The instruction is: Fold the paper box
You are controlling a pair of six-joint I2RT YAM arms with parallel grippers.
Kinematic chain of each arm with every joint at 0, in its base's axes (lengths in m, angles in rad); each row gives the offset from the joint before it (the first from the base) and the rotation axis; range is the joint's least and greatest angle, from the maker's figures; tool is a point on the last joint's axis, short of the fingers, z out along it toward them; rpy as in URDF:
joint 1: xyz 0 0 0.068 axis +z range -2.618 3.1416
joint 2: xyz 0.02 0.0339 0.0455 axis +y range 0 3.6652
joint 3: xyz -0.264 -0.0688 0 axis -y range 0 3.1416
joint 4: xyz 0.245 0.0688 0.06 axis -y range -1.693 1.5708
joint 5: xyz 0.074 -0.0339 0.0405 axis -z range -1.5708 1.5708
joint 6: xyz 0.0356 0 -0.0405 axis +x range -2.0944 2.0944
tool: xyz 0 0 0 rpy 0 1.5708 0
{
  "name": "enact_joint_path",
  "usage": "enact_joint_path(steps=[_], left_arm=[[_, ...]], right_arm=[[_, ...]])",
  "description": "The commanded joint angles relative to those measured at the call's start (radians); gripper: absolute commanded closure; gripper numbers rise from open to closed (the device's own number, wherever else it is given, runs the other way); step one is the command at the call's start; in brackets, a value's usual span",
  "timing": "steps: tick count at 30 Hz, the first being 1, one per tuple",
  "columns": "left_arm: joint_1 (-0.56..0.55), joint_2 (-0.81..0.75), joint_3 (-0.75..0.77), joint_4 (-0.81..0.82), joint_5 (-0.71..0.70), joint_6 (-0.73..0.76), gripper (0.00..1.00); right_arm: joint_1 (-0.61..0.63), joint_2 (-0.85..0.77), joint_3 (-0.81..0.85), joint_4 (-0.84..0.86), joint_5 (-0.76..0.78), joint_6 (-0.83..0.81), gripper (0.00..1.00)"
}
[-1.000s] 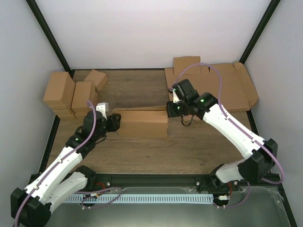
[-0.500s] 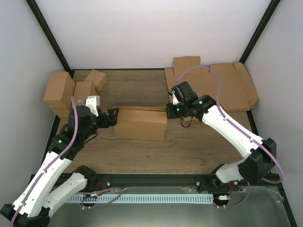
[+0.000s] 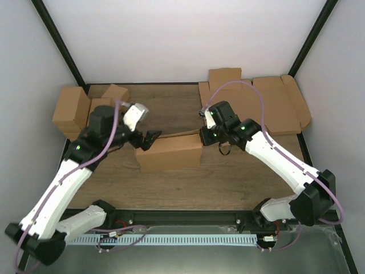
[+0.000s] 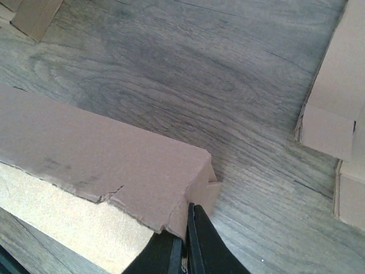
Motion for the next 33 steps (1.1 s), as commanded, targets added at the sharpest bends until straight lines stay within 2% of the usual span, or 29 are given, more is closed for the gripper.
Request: enact_joint_path(steps=[1, 6, 9, 17, 19, 26, 33], left_arm=[[-0.002, 0.215, 0.112, -0.040, 0.165, 0.238, 0.00], [-0.017, 0.466, 0.267, -0.113, 0.359, 0.276, 0.00], [-0.080, 0.529, 0.294, -0.125, 0.319, 0.341, 0.00], [-0.140, 0.607, 0.331, -0.154, 0.303, 0.320, 0.00], [-0.169, 0.612, 0.322, -0.160, 0.256, 0.330, 0.00], [-0.233, 0.623, 0.297, -0.130, -0.038, 0.360, 0.00], [-0.258, 0.574, 0.246, -0.076, -0.077, 0.376, 0.00]], right_arm=[[0.004, -0.058, -0.015, 0.095, -0.026, -0.103, 0.99], [0.004, -0.060, -0.039, 0.127, -0.014, -0.137, 0.99], [0.004, -0.059, -0.044, 0.134, -0.010, -0.141, 0.99], [0.004, -0.038, -0.050, 0.145, -0.020, -0.131, 0.99], [0.004, -0.030, -0.050, 0.144, -0.020, -0.127, 0.99], [0.004, -0.026, -0.045, 0.133, -0.018, -0.117, 0.98], [0.004, -0.023, -0.049, 0.130, -0.015, -0.106, 0.95]])
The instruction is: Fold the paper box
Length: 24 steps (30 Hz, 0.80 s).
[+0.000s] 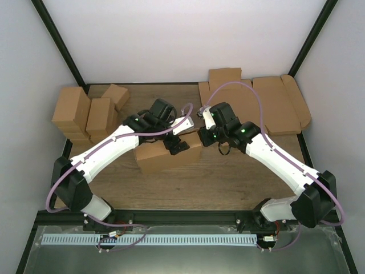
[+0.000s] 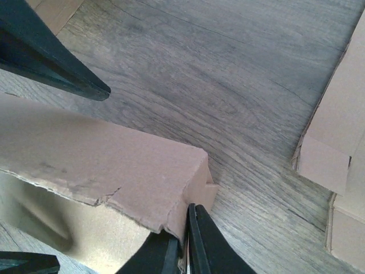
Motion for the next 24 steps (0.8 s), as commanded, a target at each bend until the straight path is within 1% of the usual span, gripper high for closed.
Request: enact_joint_path(steps=[1, 4, 10, 13, 14, 18, 21, 24], left_arm=[[-0.026, -0.033, -0.029, 0.032, -0.076, 0.036, 0.00], [-0.029, -0.036, -0.050, 0.037, -0.081, 0.036, 0.00], [-0.030, -0.029, -0.049, 0.036, -0.077, 0.029, 0.00], [-0.030, -0.026, -0.049, 0.044, -0.090, 0.022, 0.00], [-0.030, -0.025, -0.047, 0.048, -0.093, 0.018, 0.00], [-0.030, -0.035, -0.045, 0.079, -0.090, 0.005, 0.00], [-0.029, -0.025, -0.034, 0.077, -0.085, 0.003, 0.00], [-0.031, -0.022, -0.028, 0.079, -0.083, -0.010, 0.00]], right_arm=[[0.004, 0.004, 0.017, 0.008, -0.005, 0.021, 0.93], [0.004, 0.004, 0.017, 0.002, 0.015, 0.034, 0.89], [0.004, -0.003, 0.011, -0.013, 0.021, 0.051, 0.87], [0.005, -0.007, 0.002, -0.021, 0.024, 0.053, 0.78], [0.004, -0.010, -0.006, -0.020, 0.034, 0.056, 0.78], [0.004, -0.033, -0.057, 0.016, 0.098, 0.061, 0.78], [0.004, -0.054, -0.091, 0.066, 0.105, 0.054, 0.78], [0.004, -0.055, -0.110, 0.097, 0.117, 0.050, 0.82]])
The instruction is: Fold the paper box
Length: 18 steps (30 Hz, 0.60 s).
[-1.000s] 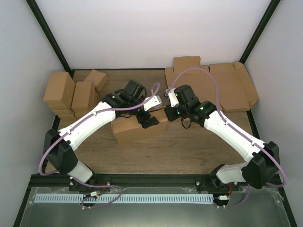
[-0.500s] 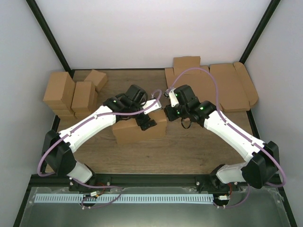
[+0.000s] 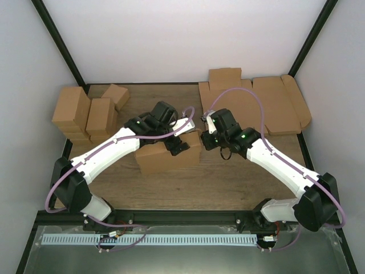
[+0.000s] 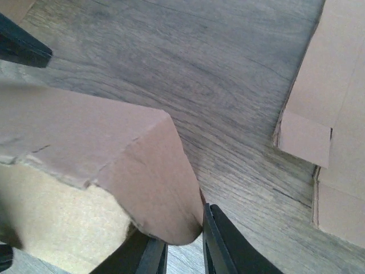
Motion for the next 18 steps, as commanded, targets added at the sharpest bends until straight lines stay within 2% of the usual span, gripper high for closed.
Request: enact_joint_path(steps=[1, 11, 18], left_arm=[[-0.002, -0.009, 0.015, 0.036, 0.002, -0.023, 0.00], [-0.004, 0.000, -0.001, 0.143, -0.011, -0.122, 0.00], [-0.004, 0.035, -0.008, 0.137, -0.025, -0.139, 0.00]], right_arm=[[0.004, -0.019, -0.021, 0.063, 0.040, -0.005, 0.83], [0.004, -0.036, -0.021, 0.062, 0.011, -0.021, 0.98], [0.004, -0.039, 0.011, 0.013, -0.014, -0.027, 0.99]])
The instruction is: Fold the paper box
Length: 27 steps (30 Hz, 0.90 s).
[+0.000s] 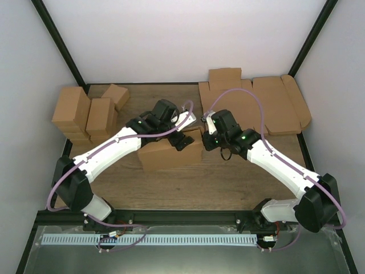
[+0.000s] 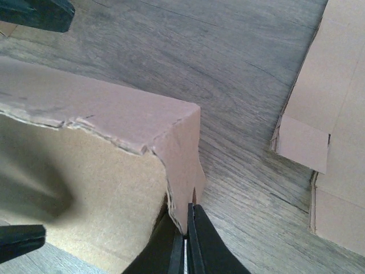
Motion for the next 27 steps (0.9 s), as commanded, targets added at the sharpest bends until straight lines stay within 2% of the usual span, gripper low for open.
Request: enact_joint_path(steps=[1, 10, 16, 27], left_arm=[[-0.004, 0.024, -0.012, 0.020, -0.023, -0.022, 0.00], [-0.038, 0.041, -0.036, 0.023, -0.140, -0.021, 0.00], [-0.056, 0.065, -0.032, 0.015, -0.171, -0.019, 0.00], [-0.062, 0.078, -0.031, 0.004, -0.192, -0.015, 0.00]], right_arm=[[0.004, -0.026, 0.055, -0.035, -0.026, -0.007, 0.99], [0.004, 0.019, 0.160, -0.184, -0.073, 0.012, 0.99], [0.004, 0.072, 0.275, -0.308, -0.105, 0.065, 0.99], [0.003, 0.110, 0.409, -0.436, -0.146, 0.118, 0.98]])
